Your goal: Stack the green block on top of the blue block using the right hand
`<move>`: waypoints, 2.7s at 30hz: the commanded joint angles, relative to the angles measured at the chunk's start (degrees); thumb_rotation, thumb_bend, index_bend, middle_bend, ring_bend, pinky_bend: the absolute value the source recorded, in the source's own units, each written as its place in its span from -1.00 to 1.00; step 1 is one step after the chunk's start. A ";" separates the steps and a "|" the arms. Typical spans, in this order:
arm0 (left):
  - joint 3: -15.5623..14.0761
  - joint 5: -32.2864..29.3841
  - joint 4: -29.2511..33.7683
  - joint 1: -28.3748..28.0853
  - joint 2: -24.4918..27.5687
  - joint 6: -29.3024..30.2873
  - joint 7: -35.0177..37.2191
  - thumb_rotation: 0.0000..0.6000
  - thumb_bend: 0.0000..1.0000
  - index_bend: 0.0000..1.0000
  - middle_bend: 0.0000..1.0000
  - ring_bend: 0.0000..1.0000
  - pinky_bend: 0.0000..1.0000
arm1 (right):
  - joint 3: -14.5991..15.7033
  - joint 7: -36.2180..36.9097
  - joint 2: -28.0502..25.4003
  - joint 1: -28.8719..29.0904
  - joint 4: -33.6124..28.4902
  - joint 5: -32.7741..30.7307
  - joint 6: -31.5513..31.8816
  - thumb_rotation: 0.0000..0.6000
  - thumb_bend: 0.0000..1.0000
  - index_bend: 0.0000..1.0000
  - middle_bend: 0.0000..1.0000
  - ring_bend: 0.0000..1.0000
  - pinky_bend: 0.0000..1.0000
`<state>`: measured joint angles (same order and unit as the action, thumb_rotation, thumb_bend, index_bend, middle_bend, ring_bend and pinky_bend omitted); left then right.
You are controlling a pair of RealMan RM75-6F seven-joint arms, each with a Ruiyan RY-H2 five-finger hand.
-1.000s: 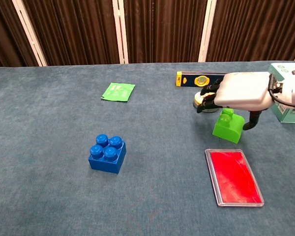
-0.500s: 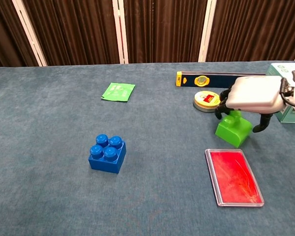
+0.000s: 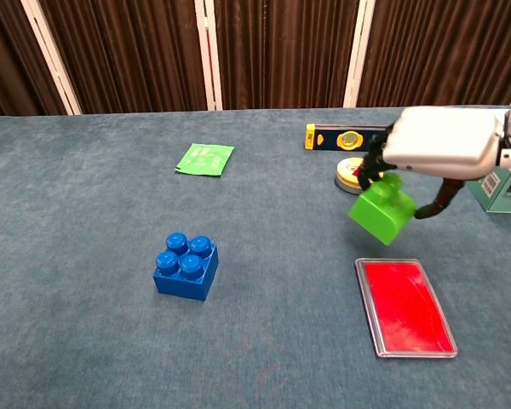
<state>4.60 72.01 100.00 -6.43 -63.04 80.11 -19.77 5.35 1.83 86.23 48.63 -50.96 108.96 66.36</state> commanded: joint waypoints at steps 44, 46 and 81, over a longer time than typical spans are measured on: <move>-0.59 -1.75 0.46 0.86 6.65 -3.45 12.69 1.00 -1.00 -1.00 -1.00 -1.00 -1.00 | -12.35 -24.23 7.17 26.41 -19.01 -2.11 -26.78 1.00 -0.35 -0.13 0.01 -0.30 -0.01; -0.56 -1.85 0.42 0.80 6.56 -3.48 12.53 1.00 -1.00 -1.00 -1.00 -1.00 -1.00 | -12.03 -24.05 7.36 26.69 -18.81 -2.19 -26.82 1.00 -0.35 -0.13 0.01 -0.30 -0.01; -0.57 -2.57 0.35 0.00 6.31 -4.15 11.76 1.00 -1.00 -1.00 -1.00 -1.00 -1.00 | -9.10 -25.04 11.32 28.32 -14.81 -6.95 -28.82 1.00 -0.35 -0.13 0.01 -0.30 0.01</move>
<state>4.02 69.44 100.35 -6.43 -56.73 75.96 -8.00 -3.84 -23.15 97.48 76.92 -65.85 102.03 37.60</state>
